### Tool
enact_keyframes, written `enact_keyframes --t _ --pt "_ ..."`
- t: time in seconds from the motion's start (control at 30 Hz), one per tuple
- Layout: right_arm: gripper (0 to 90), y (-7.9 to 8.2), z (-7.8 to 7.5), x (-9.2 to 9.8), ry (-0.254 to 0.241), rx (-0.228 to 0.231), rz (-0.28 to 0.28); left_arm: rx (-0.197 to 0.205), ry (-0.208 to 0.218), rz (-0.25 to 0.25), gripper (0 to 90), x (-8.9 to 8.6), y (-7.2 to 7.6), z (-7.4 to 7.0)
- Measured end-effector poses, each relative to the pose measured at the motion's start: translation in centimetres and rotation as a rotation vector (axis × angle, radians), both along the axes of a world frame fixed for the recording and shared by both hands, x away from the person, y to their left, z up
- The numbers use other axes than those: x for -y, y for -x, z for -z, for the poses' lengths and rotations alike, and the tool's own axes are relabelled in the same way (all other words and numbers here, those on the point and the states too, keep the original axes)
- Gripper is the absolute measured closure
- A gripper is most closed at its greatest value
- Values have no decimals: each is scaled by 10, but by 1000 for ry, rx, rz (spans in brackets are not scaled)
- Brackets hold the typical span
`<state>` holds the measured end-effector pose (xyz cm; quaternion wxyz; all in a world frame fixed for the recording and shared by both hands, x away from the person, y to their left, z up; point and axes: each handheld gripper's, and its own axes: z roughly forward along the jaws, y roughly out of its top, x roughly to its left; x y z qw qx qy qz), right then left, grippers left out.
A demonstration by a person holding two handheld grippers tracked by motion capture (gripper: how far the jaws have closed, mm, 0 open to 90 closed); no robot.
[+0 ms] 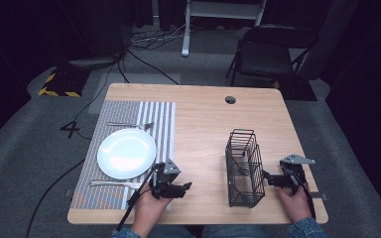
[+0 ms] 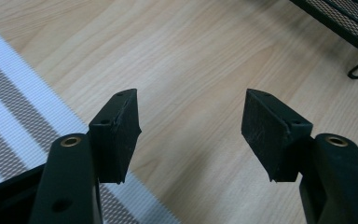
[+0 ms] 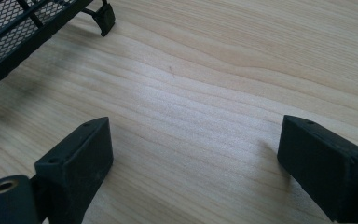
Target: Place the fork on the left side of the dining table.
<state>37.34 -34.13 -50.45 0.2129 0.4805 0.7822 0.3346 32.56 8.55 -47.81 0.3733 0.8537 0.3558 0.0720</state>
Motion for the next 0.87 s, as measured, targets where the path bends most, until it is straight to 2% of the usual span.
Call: enact_keyframes --t 0.3,0.43,0.53,0.6,0.73,0.87 --pt "102 0 0 0 0 0 0 3 -99 53 355 24 4 13" --pt "105 0 0 0 0 1 -1 50 -129 68 318 29 7 18" --pt "105 0 0 0 0 1 -1 65 -115 79 283 30 8 20" --pt "104 0 0 0 0 1 -2 92 -82 91 241 29 8 25" --pt "101 0 0 0 2 -1 1 83 -90 109 184 30 8 25" --pt "100 2 0 0 -1 -1 21 82 -91 104 181 31 8 25"
